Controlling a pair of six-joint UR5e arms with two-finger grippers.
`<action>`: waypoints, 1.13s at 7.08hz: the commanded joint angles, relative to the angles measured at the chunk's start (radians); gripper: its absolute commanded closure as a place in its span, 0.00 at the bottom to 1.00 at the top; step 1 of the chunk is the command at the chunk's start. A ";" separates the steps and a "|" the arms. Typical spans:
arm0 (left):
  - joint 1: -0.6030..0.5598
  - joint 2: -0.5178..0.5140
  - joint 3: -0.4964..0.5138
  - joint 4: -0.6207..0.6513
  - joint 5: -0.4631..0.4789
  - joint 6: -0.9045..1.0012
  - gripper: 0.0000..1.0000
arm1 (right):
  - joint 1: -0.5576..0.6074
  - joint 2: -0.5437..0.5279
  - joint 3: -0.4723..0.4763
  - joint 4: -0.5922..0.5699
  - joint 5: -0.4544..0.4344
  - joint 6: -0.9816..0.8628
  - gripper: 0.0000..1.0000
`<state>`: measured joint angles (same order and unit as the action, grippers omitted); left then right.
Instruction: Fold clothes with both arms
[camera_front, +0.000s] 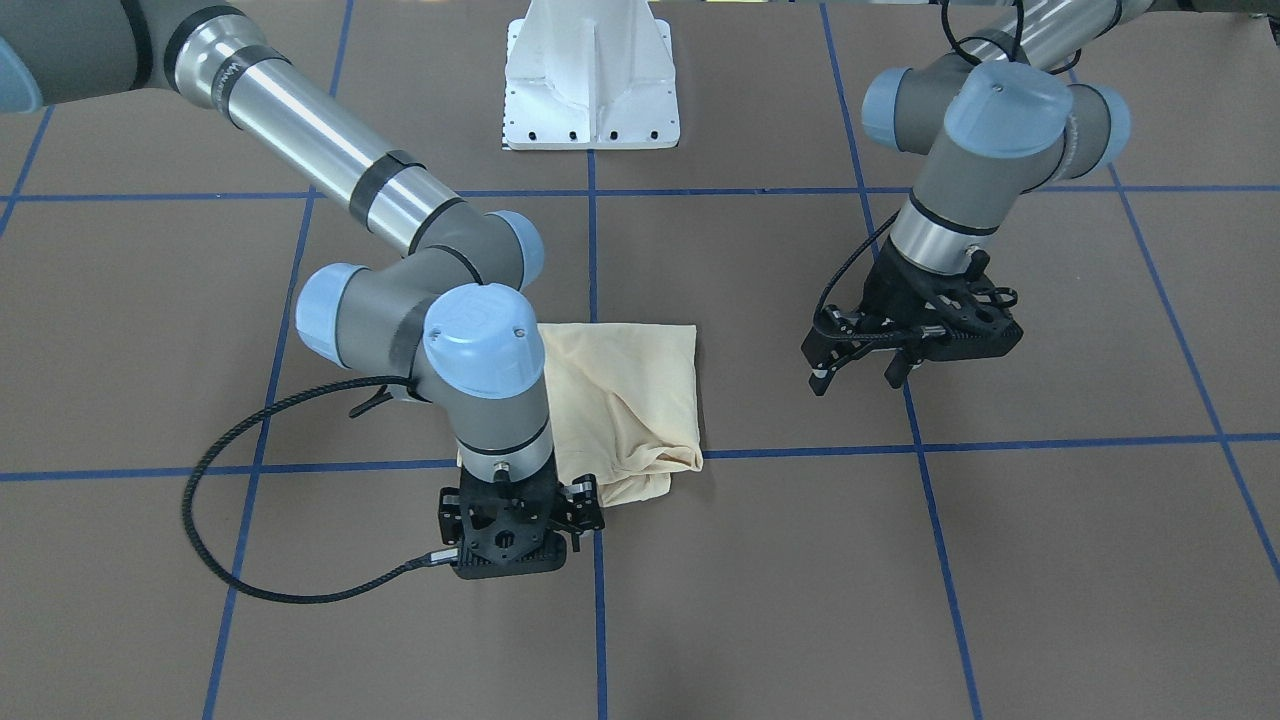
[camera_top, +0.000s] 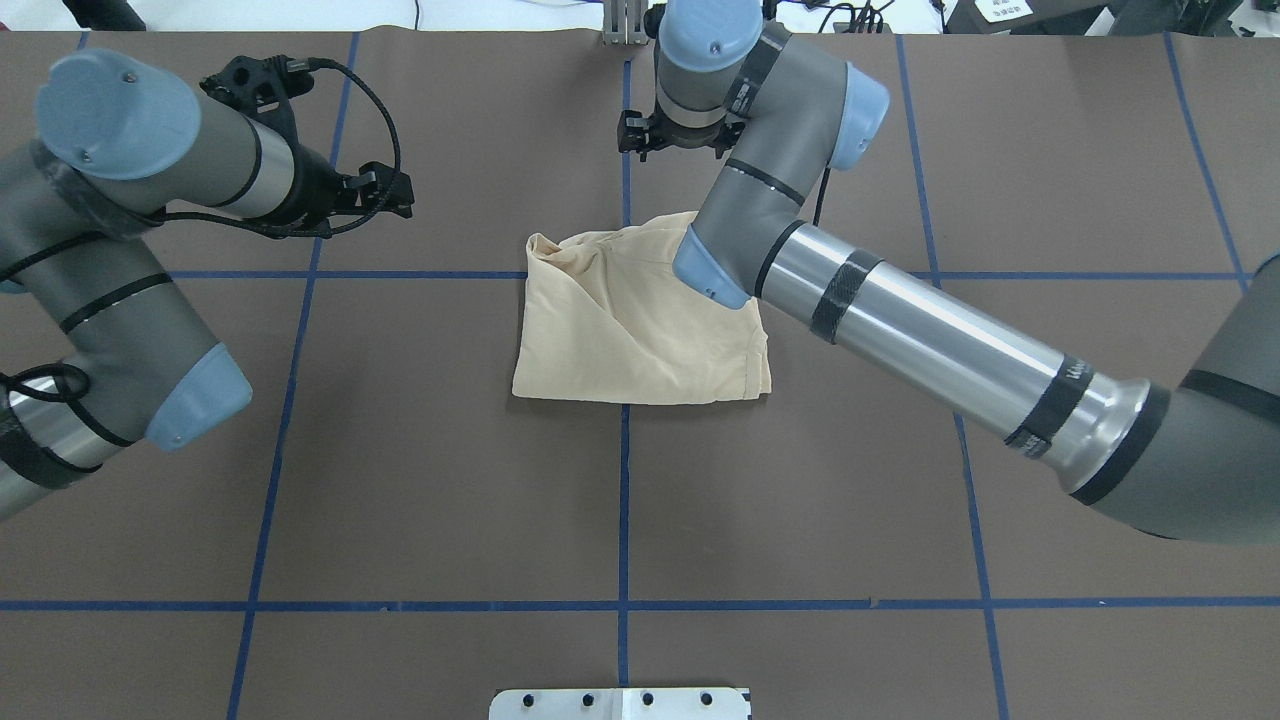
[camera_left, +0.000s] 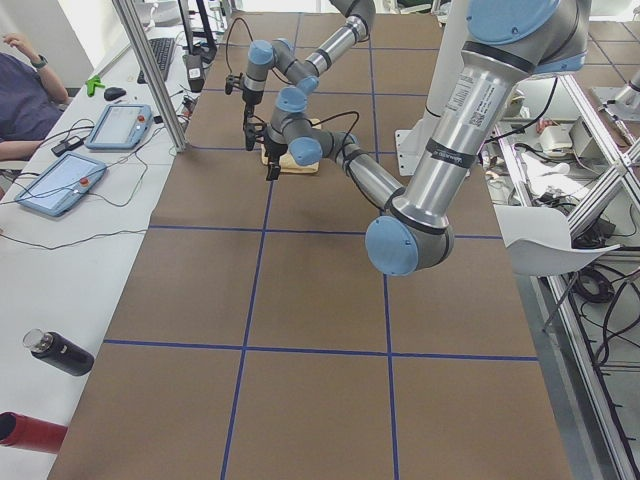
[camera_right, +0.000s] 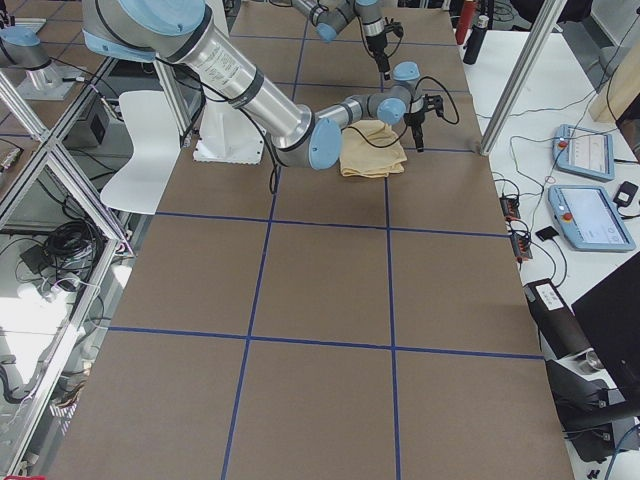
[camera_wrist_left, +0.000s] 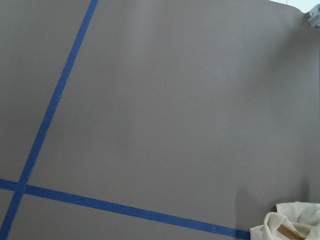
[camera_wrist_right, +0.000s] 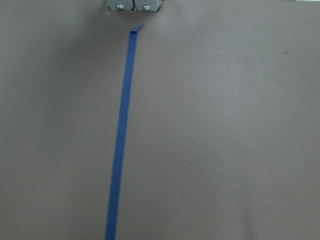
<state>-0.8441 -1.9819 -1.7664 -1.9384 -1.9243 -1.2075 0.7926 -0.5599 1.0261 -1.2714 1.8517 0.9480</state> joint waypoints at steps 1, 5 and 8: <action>-0.081 0.093 -0.074 -0.001 -0.080 0.152 0.00 | 0.106 -0.154 0.261 -0.263 0.116 -0.163 0.01; -0.444 0.314 -0.033 -0.005 -0.237 0.900 0.00 | 0.409 -0.559 0.489 -0.296 0.346 -0.649 0.00; -0.642 0.314 0.175 -0.061 -0.240 1.323 0.00 | 0.620 -0.753 0.500 -0.319 0.362 -1.109 0.00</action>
<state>-1.4249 -1.6726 -1.6532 -1.9590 -2.1630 -0.0292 1.3235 -1.2377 1.5255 -1.5743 2.1996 0.0222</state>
